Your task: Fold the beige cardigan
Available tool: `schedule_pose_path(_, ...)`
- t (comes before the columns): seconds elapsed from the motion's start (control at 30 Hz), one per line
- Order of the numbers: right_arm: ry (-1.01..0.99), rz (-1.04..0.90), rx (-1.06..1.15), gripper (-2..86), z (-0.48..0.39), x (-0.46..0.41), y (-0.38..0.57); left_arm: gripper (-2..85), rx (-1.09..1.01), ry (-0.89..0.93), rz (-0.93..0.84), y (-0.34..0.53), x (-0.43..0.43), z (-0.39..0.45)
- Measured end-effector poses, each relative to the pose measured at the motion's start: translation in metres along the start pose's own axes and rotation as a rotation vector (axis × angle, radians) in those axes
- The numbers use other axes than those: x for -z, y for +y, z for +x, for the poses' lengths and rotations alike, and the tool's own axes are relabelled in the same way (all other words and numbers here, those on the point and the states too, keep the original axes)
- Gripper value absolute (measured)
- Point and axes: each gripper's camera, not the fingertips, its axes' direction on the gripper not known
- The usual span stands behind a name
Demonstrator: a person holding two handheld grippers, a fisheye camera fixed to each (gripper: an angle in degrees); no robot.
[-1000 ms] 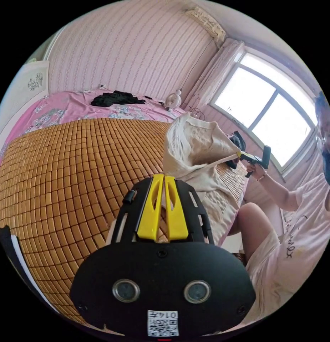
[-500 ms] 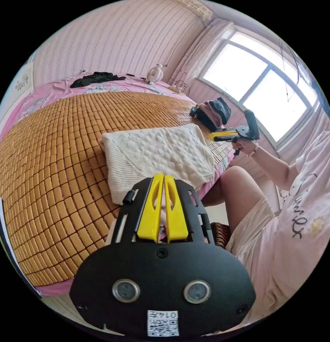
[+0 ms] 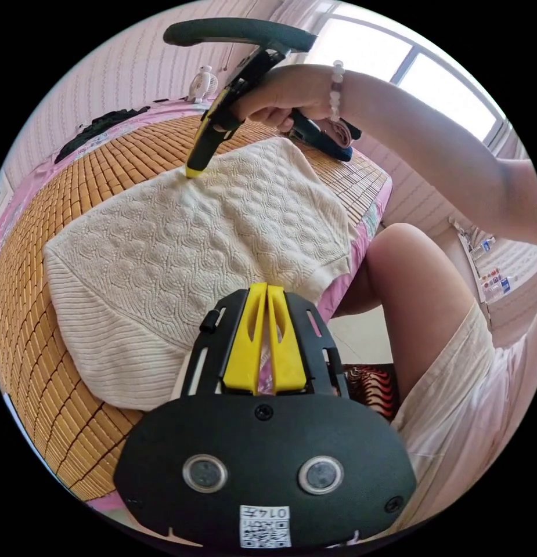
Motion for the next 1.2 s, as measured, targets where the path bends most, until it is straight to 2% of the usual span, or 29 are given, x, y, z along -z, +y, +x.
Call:
schedule_pose_path(0.1,0.054,0.076,-0.054,-0.3,0.005,-0.018,0.005,-0.9,-0.028,-0.027,0.023,0.009,-0.004,0.012)
schedule_pose_path(0.17,0.02,0.133,-0.092,-0.3,0.011,-0.008,0.02,-0.6,-0.015,-0.013,0.033,0.012,-0.004,0.015)
schedule_pose_path(0.23,-0.051,0.23,-0.188,0.0,0.02,0.014,0.068,-0.1,-0.012,0.007,0.02,0.01,0.0,0.017)
schedule_pose_path(0.3,-0.056,0.255,-0.296,0.6,0.026,0.025,0.118,1.3,-0.05,0.004,0.082,0.01,0.011,0.027)
schedule_pose_path(0.37,-0.021,0.207,-0.445,2.6,0.03,0.023,0.169,5.7,-0.116,0.003,0.161,0.007,0.02,0.045)
schedule_pose_path(0.47,-0.044,0.013,-0.644,7.6,0.032,-0.003,0.234,10.9,-0.14,0.062,0.16,-0.008,0.008,0.065)
schedule_pose_path(0.6,-0.235,-0.066,-0.66,8.1,0.029,-0.042,0.263,12.7,-0.24,0.091,0.127,-0.029,-0.014,0.1)
schedule_pose_path(0.67,-0.207,-0.087,-0.628,7.1,0.032,-0.043,0.262,13.6,-0.332,0.095,0.114,-0.041,-0.027,0.125)
schedule_pose_path(0.87,-0.34,0.014,-0.597,1.7,0.053,-0.044,0.282,14.4,-0.421,0.051,0.017,-0.057,-0.065,0.157)
schedule_pose_path(0.9,-0.388,0.089,-0.588,1.6,0.056,-0.036,0.29,13.8,-0.421,0.047,0.007,-0.057,-0.068,0.158)
schedule_pose_path(0.93,-0.455,0.192,-0.586,1.6,0.059,-0.025,0.299,12.8,-0.416,0.039,0.004,-0.057,-0.071,0.16)
schedule_pose_path(0.97,-0.485,0.235,-0.588,1.6,0.06,-0.02,0.303,7.7,-0.412,0.014,0.019,-0.055,-0.069,0.162)
schedule_pose_path(1.03,-0.515,0.312,-0.541,1.9,0.056,-0.008,0.313,3.1,-0.386,-0.095,0.085,-0.05,-0.056,0.162)
schedule_pose_path(1.13,-0.606,0.39,-0.526,4.2,0.068,-0.001,0.332,0.8,-0.365,-0.03,0.118,-0.032,-0.027,0.153)
schedule_pose_path(1.2,-0.542,0.493,-0.63,7.7,0.085,-0.001,0.354,0.4,-0.34,0.012,0.134,-0.013,-0.008,0.144)
